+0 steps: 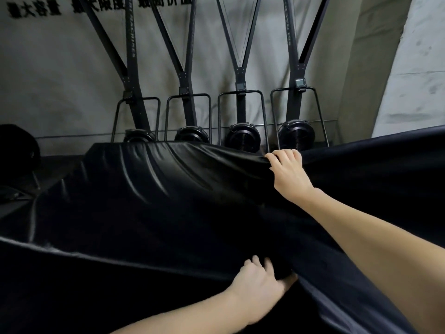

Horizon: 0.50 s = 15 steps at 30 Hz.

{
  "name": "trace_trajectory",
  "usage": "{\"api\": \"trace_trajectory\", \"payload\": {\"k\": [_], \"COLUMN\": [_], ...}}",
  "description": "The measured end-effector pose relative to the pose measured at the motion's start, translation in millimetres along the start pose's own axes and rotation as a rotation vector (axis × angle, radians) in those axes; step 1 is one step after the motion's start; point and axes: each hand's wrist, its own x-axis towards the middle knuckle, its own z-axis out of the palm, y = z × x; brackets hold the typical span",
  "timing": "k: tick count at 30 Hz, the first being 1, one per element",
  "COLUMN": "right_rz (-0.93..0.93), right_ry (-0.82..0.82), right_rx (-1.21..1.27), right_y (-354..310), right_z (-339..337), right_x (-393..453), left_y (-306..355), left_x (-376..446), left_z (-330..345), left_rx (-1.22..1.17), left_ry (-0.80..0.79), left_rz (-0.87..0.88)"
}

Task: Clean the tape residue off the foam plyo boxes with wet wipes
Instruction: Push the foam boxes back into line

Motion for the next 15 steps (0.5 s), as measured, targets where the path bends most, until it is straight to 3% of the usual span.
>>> {"api": "trace_trajectory", "payload": {"k": [5, 8, 11, 12, 15], "right_rz": [0.014, 0.073, 0.131, 0.135, 0.148], "right_ry": [-0.016, -0.153, -0.252, -0.261, -0.303], "right_rx": [0.024, -0.035, -0.085, -0.097, -0.139], "right_y": [17.5, 22.9, 24.0, 25.4, 31.7], "right_z": [-0.9, 4.9, 17.3, 23.9, 42.8], "right_x": [-13.1, -4.2, 4.8, 5.5, 5.3], "left_y": [52.1, 71.2, 74.3, 72.7, 74.0], "left_x": [-7.8, 6.2, 12.4, 9.7, 14.0], "left_z": [-20.0, -15.4, -12.3, -16.4, -6.9], "left_rx": [-0.115, -0.397, -0.563, -0.734, -0.791], "left_ry": [-0.096, -0.136, -0.392, -0.456, -0.495], "left_rz": [0.059, -0.079, -0.175, -0.228, -0.301]}}
